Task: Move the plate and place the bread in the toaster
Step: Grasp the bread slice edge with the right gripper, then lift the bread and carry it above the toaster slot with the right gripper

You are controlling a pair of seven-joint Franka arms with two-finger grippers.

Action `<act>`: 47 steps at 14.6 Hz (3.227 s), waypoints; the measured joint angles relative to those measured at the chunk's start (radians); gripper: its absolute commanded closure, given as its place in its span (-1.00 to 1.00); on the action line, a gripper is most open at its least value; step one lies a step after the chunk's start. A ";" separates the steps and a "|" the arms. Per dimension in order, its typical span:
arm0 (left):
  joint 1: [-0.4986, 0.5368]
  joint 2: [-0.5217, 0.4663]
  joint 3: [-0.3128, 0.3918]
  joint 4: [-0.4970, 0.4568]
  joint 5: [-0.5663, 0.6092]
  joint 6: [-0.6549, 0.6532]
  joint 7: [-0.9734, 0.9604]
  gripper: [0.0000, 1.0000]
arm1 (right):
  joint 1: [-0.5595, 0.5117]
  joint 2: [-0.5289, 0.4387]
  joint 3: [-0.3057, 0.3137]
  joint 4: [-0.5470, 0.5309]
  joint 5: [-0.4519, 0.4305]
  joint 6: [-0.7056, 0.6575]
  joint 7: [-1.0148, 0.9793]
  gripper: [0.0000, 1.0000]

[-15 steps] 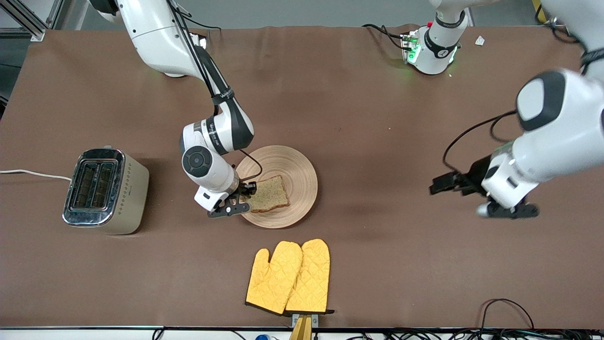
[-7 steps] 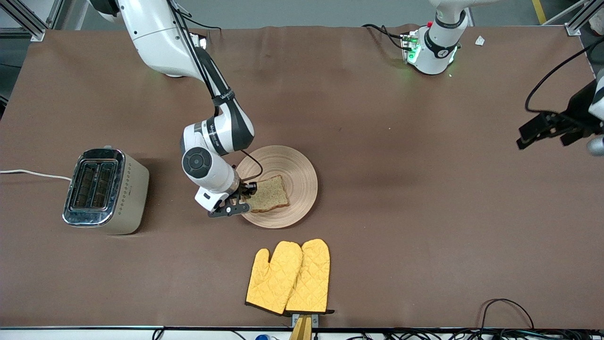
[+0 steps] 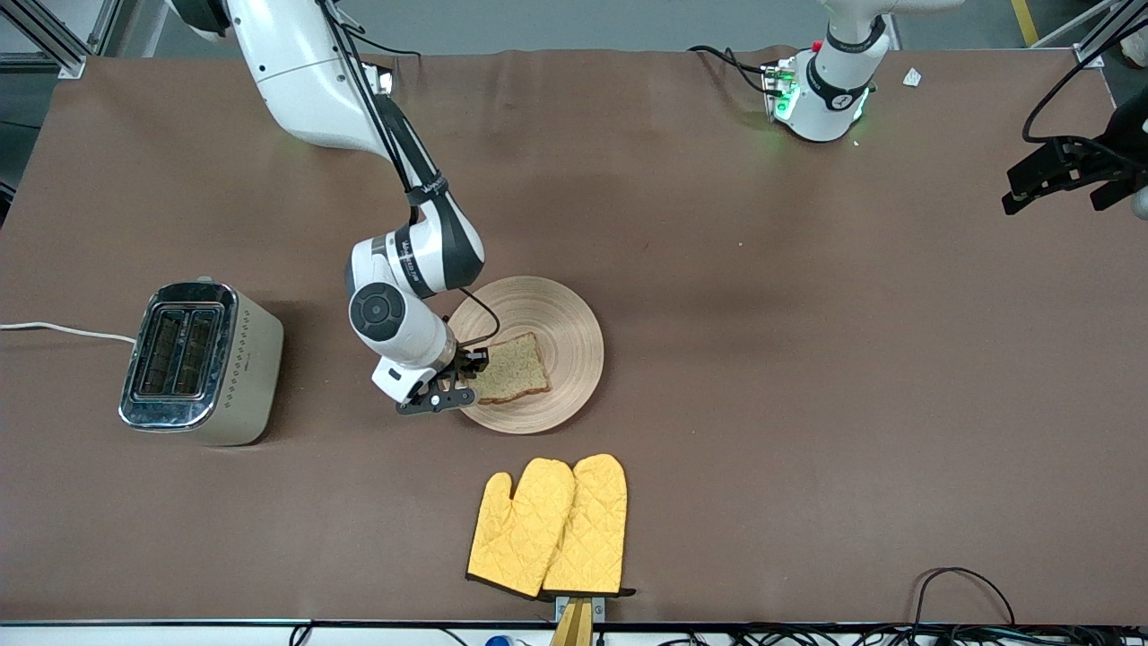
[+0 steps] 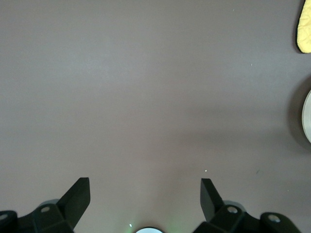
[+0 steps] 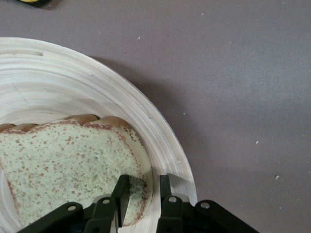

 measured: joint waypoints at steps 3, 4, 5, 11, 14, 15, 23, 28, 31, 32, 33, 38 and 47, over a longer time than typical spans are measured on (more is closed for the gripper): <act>-0.001 0.002 0.000 -0.009 0.000 0.000 0.000 -1.00 | 0.000 0.000 0.000 0.000 0.000 0.000 0.000 0.42; -0.003 0.002 0.000 -0.011 0.000 0.000 0.000 -1.00 | 0.000 0.000 0.000 0.000 0.000 0.000 0.000 0.43; -0.005 0.003 0.000 -0.012 0.000 0.000 0.000 -1.00 | 0.000 0.000 0.000 0.000 0.000 0.000 0.000 0.44; -0.012 0.003 -0.011 -0.013 0.000 0.000 0.000 -1.00 | 0.000 0.001 0.001 0.000 0.013 0.000 0.000 0.73; -0.010 0.003 -0.013 -0.013 0.000 0.000 0.000 -1.00 | 0.000 0.001 0.001 0.000 0.019 0.000 0.000 0.90; -0.009 0.003 -0.012 -0.013 0.000 0.000 0.000 -1.00 | 0.000 0.001 0.001 0.000 0.019 0.000 0.000 0.93; -0.003 0.003 -0.009 -0.013 0.000 0.000 0.000 -1.00 | 0.000 0.001 0.001 0.006 0.019 -0.007 0.001 0.99; -0.003 0.005 -0.009 -0.013 0.000 0.000 0.000 -1.00 | 0.002 -0.028 -0.051 0.148 -0.017 -0.264 0.026 0.99; -0.003 0.007 -0.009 -0.014 0.000 0.000 0.000 -1.00 | 0.002 -0.096 -0.078 0.189 -0.168 -0.353 0.040 0.99; -0.003 0.007 -0.009 -0.014 0.000 0.000 0.000 -1.00 | 0.003 -0.118 -0.079 0.190 -0.231 -0.371 0.063 0.99; -0.003 0.007 -0.009 -0.014 0.000 0.000 0.000 -1.00 | 0.004 -0.138 -0.079 0.191 -0.306 -0.398 0.093 0.99; -0.003 0.008 -0.009 -0.015 0.000 0.000 0.000 -1.00 | 0.037 -0.175 -0.077 0.281 -0.728 -0.684 0.182 0.99; -0.004 0.009 -0.009 -0.017 0.000 0.000 0.000 -1.00 | 0.025 -0.187 -0.140 0.317 -1.004 -0.980 0.226 0.99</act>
